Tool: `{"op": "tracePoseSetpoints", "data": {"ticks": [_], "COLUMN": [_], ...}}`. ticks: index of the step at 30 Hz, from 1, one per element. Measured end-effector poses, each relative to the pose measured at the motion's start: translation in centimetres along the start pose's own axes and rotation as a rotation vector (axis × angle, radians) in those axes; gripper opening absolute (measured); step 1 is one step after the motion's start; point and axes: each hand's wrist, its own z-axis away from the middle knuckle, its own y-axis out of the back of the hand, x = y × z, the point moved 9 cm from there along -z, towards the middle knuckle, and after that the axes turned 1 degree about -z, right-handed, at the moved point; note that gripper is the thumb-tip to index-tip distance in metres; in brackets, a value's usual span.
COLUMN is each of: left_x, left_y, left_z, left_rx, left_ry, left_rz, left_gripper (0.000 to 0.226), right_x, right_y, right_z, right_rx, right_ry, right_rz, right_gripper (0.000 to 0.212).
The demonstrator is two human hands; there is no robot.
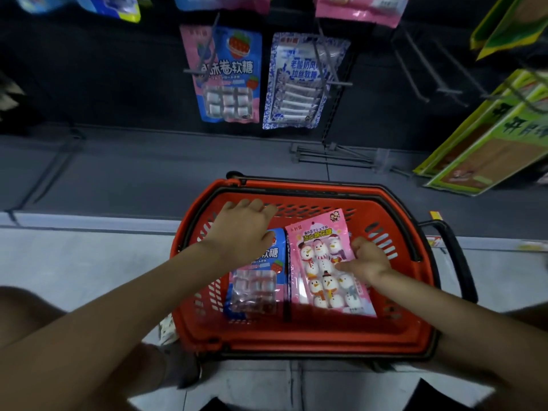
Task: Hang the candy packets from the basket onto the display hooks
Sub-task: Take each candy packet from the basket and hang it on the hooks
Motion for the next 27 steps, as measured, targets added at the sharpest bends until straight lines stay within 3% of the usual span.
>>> {"op": "tracePoseSetpoints", "data": {"ticks": [5,10,14,16,21,23,27], "left_x": [-0.2,-1.3,-1.5,-1.3,0.7,1.2,1.8], "left_y": [0.4,2.5,3.1,3.6,7.1,8.2,9.5], "left_z": [-0.5,-1.1,-1.6,-1.9,-2.5,-2.7,-3.0], "left_rx": [0.014,0.108,0.164,0.201,0.261,0.303,0.335], "left_ry": [0.046,0.196,0.298,0.320,0.193,0.155,0.122], "left_rz": [0.176,0.531,1.112,1.333,1.360,1.387,1.386], "left_gripper": [0.063,0.107,0.133,0.122,0.033,0.022,0.023], "right_x": [-3.9,-8.5,-11.6,-12.9,-13.8,-13.3,-13.1], "right_y": [3.0,8.2,12.2,13.7,16.3,16.8,18.3], "right_z": [2.5,4.1,5.2,5.9,7.0,7.3,7.8], "right_rx": [-0.025,-0.053,-0.053,-0.057,-0.019,0.001,0.006], "right_ry": [0.245,0.416,0.462,0.498,0.541,0.541,0.560], "right_rz": [-0.073,-0.329,-0.504,-0.589,-0.804,-0.860,-0.915], "right_gripper": [0.034,0.034,0.034,0.034,0.037,0.038,0.039]}}
